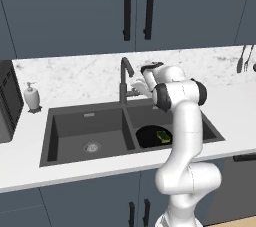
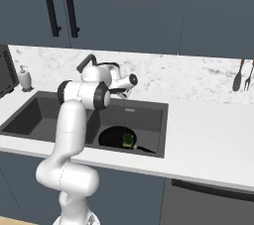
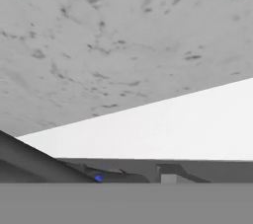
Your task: Pick the pan and sponge and place them into the sink. Then turn on the water.
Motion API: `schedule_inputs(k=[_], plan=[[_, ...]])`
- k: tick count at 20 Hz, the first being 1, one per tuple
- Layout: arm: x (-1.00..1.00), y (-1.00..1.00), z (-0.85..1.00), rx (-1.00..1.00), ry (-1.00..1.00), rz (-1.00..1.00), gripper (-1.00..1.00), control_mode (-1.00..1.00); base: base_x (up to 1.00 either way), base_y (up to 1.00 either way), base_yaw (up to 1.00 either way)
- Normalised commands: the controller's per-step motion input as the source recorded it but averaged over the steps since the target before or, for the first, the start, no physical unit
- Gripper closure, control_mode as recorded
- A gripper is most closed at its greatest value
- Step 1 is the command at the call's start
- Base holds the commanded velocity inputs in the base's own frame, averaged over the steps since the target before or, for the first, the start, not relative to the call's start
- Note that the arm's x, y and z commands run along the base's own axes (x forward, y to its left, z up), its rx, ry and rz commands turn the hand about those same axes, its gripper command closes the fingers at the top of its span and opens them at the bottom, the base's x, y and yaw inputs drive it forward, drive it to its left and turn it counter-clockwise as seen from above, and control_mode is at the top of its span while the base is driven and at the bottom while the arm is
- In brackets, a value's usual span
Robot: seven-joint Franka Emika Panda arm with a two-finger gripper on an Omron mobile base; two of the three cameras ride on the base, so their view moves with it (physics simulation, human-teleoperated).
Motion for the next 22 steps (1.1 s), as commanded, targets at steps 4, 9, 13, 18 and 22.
schedule_inputs(k=[4, 9, 13, 18, 22], plan=[[0.00, 0.09, -0.11, 0.04, -0.02, -0.04, 1.00, -1.00, 0.00, 0.00, 0.00], [0.00, 0.00, -0.03, 0.26, -0.01, -0.08, 1.00, -1.00, 0.00, 0.00, 0.00], [0.01, 0.00, 0.00, 0.33, 0.00, -0.16, 1.00, -1.00, 0.00, 0.00, 0.00], [0.05, -0.02, 0.00, 0.31, 0.04, -0.17, 1.00, -1.00, 0.00, 0.00, 0.00], [0.08, -0.04, 0.00, 0.27, 0.05, -0.16, 1.00, -1.00, 0.00, 0.00, 0.00]])
